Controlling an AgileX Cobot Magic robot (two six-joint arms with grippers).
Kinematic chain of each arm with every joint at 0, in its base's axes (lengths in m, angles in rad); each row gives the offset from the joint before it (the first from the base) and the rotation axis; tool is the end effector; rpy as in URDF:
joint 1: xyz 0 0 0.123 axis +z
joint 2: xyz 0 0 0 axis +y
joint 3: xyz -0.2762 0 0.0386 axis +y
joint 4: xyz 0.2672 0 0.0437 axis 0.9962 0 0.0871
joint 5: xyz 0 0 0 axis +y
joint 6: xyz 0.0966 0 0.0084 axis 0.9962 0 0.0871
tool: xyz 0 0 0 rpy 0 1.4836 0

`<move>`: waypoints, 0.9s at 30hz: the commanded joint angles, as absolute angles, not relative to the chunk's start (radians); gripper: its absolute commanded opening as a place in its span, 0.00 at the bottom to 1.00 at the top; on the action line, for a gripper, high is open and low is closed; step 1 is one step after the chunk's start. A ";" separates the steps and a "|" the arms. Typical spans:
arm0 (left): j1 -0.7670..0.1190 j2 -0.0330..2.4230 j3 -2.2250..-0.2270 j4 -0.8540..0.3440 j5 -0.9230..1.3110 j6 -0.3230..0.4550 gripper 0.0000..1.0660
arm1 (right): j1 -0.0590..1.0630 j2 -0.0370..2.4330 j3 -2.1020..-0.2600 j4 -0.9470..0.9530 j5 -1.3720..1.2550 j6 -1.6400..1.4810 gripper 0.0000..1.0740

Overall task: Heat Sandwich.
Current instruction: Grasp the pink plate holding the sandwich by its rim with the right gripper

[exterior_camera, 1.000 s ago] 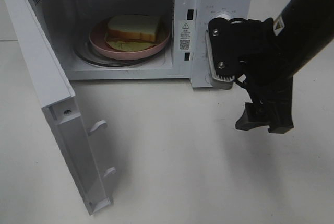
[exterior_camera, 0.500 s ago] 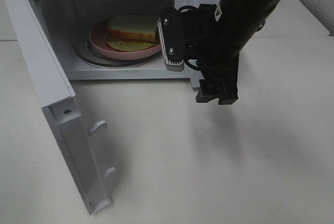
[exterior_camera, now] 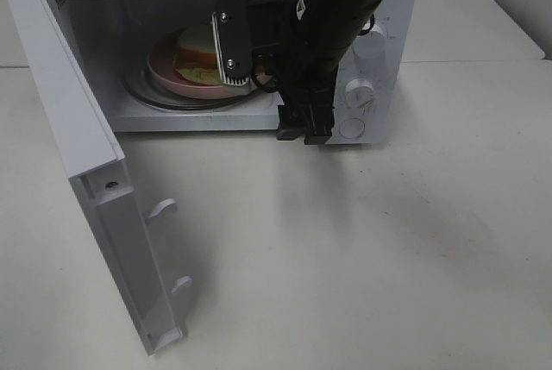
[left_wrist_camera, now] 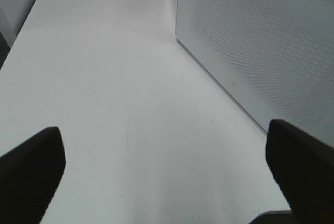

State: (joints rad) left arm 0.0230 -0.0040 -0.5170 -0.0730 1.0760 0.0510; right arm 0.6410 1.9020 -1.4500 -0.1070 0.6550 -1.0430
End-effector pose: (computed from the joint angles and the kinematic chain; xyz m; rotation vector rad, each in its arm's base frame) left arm 0.0202 -0.0058 0.2878 0.0335 2.0364 -0.0408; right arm 0.3537 0.2560 0.2119 -2.0017 1.6709 -0.2611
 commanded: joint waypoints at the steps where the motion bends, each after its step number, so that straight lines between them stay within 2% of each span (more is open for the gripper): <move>1: 0.025 -0.010 -0.516 -0.080 1.067 0.050 0.94 | 0.644 1.940 -1.493 -0.113 0.648 -1.054 0.74; 27: 0.025 -0.010 -0.516 -0.080 1.067 0.050 0.94 | 0.656 2.203 -1.738 -0.124 0.546 -1.026 0.71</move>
